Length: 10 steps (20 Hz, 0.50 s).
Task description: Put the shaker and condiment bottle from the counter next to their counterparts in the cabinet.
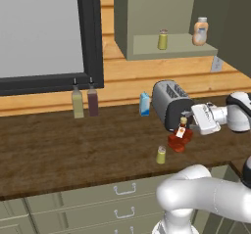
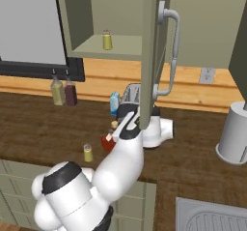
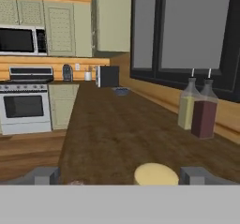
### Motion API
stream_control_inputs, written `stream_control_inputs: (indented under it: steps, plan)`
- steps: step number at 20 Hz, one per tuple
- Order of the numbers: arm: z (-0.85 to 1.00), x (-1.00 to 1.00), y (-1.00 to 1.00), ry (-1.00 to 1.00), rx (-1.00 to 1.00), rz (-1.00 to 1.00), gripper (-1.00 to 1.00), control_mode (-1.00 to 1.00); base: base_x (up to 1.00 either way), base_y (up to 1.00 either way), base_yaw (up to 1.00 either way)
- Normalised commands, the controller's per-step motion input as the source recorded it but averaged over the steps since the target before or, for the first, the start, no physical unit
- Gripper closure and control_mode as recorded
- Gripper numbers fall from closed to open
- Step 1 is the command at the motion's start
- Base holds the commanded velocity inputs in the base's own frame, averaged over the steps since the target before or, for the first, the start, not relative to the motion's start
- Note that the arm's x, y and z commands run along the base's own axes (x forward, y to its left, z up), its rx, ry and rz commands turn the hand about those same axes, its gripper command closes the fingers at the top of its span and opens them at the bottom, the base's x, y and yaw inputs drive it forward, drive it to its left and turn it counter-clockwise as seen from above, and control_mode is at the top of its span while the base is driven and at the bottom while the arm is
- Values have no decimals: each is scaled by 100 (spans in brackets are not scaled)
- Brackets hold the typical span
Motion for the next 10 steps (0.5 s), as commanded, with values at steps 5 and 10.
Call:
stream_control_inputs:
  steps: [5, 10]
  plan:
    - [0, 0, 5, 0, 0, -8, -100, -100, 0, 0, 0]
    - [0, 0, 3, 0, 0, -8, -100, -100, 0, 0, 0]
